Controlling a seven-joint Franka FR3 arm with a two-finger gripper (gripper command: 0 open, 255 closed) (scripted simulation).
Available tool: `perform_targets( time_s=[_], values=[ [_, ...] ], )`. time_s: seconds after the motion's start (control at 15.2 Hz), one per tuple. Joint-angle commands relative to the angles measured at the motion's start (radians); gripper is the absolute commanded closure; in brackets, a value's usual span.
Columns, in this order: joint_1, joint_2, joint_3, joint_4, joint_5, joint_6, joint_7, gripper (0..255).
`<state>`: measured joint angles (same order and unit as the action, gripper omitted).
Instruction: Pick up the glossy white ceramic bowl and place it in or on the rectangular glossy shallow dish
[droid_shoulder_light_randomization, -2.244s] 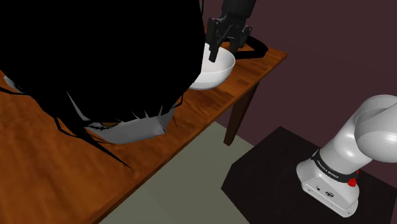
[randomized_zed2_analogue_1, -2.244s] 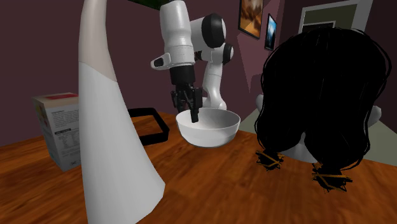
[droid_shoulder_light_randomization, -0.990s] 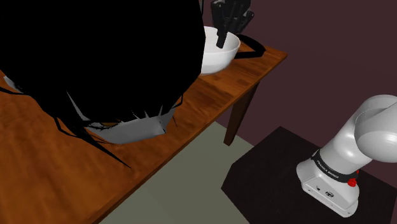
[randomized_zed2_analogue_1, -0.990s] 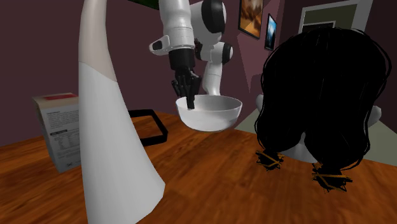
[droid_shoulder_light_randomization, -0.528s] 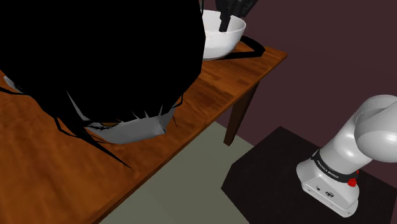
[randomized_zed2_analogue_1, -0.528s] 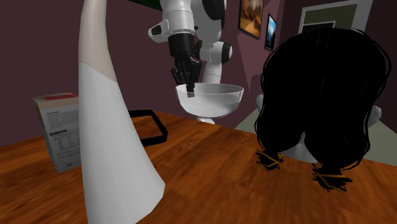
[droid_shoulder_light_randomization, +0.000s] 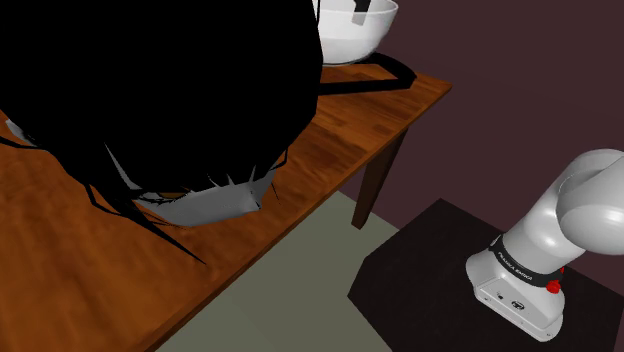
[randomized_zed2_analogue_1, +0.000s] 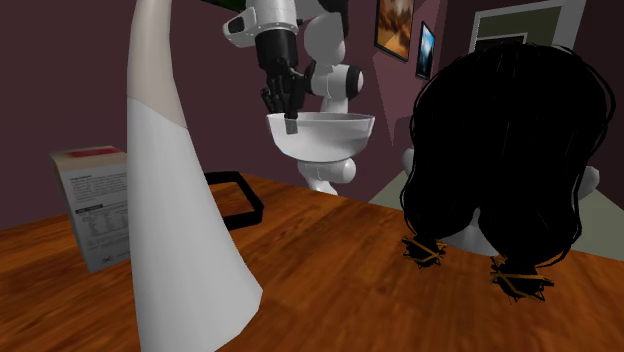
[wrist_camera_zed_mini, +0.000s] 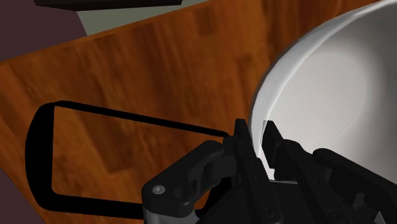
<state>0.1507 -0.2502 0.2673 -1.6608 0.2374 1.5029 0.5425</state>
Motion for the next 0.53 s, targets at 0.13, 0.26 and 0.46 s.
perform_targets(
  time_s=[0.13, 0.26, 0.46],
  values=[
    [-0.034, 0.014, -0.060, 0.027, -0.010, -0.033, -0.088, 255],
    [-0.052, 0.026, -0.091, 0.044, -0.016, -0.048, -0.135, 255],
    [-0.079, 0.052, -0.136, 0.079, -0.025, -0.072, -0.204, 255]
  ],
)
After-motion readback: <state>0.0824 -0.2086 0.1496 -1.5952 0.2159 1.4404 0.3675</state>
